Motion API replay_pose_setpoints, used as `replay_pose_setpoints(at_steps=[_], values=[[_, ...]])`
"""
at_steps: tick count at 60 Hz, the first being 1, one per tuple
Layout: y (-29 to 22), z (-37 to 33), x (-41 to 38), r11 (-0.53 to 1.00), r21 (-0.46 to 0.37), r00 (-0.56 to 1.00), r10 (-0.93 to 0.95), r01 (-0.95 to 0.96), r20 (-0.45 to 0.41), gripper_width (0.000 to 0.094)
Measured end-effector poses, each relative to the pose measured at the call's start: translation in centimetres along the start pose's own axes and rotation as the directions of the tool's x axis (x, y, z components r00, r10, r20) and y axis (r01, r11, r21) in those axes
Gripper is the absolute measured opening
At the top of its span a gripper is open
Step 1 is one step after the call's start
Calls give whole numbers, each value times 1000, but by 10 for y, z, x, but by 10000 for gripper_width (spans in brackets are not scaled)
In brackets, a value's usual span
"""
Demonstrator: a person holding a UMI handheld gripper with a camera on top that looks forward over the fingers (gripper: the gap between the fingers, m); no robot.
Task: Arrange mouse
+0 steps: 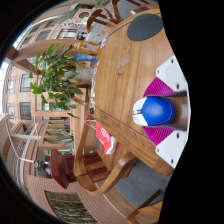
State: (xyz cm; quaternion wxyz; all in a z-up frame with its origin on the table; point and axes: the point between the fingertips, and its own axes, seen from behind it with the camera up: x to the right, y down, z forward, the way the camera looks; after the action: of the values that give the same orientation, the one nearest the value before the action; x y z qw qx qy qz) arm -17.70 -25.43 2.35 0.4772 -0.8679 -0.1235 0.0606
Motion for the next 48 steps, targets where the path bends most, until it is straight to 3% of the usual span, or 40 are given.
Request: replay_pose_setpoints(at_steps=[11, 15, 20, 23, 26, 36, 48], values=[[-152, -91, 41, 950, 305, 996, 50, -69, 69, 379], [-206, -129, 84, 908, 413, 997, 67, -75, 35, 377], [-218, -148, 160, 883, 465, 994, 95, -61, -49, 375], [-205, -146, 208, 887, 457, 987, 121, -60, -105, 375], [-186, -127, 252, 915, 397, 975, 148, -70, -168, 376], [-67, -59, 346, 982, 141, 934, 163, -123, -317, 377], [28, -17, 369, 966, -27, 920, 237, -258, -312, 432]])
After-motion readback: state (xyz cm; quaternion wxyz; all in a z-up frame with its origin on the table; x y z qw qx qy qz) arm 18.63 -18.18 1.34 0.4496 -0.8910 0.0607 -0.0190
